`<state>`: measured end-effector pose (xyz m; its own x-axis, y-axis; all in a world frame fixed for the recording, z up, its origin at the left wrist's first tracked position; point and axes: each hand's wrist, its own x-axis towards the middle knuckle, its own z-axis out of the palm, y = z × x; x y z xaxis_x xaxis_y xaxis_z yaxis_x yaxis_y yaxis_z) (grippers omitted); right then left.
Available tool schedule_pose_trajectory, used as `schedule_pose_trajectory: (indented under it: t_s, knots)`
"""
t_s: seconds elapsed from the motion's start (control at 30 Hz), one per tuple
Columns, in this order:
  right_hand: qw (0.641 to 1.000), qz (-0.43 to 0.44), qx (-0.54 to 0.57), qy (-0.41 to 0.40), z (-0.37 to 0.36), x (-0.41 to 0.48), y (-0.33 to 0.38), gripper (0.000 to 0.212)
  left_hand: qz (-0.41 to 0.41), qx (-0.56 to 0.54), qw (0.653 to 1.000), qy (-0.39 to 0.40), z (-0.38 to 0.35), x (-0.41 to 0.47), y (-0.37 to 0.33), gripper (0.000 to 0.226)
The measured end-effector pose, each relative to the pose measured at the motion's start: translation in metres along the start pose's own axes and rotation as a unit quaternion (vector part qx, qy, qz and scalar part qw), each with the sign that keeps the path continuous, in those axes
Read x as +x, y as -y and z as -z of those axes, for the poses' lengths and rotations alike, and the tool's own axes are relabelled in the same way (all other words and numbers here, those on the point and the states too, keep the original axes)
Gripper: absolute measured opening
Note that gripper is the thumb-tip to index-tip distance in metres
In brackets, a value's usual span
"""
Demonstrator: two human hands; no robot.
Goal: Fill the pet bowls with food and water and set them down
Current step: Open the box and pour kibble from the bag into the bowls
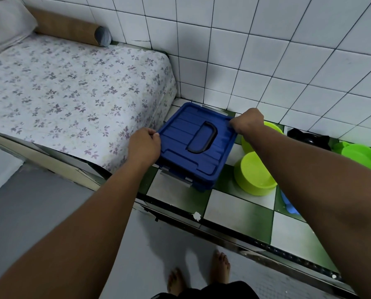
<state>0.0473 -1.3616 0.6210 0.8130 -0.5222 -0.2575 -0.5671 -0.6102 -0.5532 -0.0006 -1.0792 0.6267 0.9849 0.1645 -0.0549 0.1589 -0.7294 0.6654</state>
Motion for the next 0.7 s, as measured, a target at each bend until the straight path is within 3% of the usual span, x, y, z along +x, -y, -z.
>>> schedule_pose_trajectory:
  t_s: [0.37, 0.7]
  knots:
    - [0.999, 0.019, 0.046, -0.011, 0.005, -0.004, 0.009, 0.026, -0.014, -0.011, 1.0, 0.002, 0.009, 0.002, -0.003, 0.034]
    - [0.989, 0.096, 0.109, -0.017, 0.02, -0.004, 0.084, 0.038, -0.017, -0.074, 0.991, -0.111, 0.071, 0.027, 0.002, 0.029]
